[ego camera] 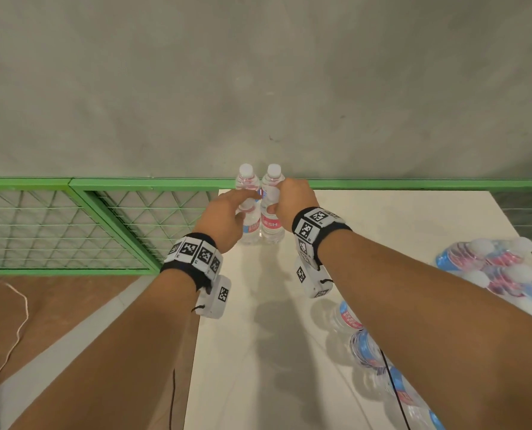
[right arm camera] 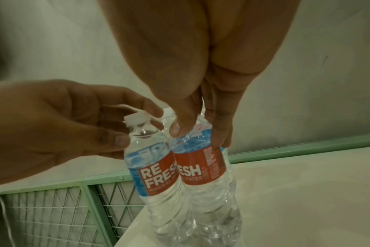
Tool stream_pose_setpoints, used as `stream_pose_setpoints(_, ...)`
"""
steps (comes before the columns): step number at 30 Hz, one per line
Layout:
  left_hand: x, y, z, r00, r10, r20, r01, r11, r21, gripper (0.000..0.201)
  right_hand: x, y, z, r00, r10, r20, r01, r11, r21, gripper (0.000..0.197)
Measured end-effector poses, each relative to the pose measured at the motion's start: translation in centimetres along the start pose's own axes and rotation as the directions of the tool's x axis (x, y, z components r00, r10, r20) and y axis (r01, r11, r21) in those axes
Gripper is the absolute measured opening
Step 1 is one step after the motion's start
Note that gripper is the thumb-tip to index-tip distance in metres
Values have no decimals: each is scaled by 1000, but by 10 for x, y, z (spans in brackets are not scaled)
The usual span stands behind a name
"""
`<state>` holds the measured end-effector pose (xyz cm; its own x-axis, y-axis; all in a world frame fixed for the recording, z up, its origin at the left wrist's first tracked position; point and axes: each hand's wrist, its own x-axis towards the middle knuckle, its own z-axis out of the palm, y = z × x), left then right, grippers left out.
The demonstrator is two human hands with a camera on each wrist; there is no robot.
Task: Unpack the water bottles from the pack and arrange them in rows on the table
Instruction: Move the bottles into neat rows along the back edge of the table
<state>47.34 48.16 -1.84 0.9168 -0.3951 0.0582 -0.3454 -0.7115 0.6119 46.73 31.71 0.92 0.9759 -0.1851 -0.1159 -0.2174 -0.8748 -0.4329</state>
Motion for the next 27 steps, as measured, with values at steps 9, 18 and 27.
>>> stream_pose_setpoints(9,12,0,-5,984,-147,-97,152,988,41,41,3,0,0,1000,1,29,0,1000,-17,33)
stream_pose_setpoints(18,16,-4,-14,987,-146,-69,145,989,-21,40,4,0,0,999,-19,36,21,998,-61,33)
stream_pose_setpoints(27,28,1,-12,965,-242,-103,238,970,-49,40,10,-7,-17,993,-91,76,108,961,-254,51)
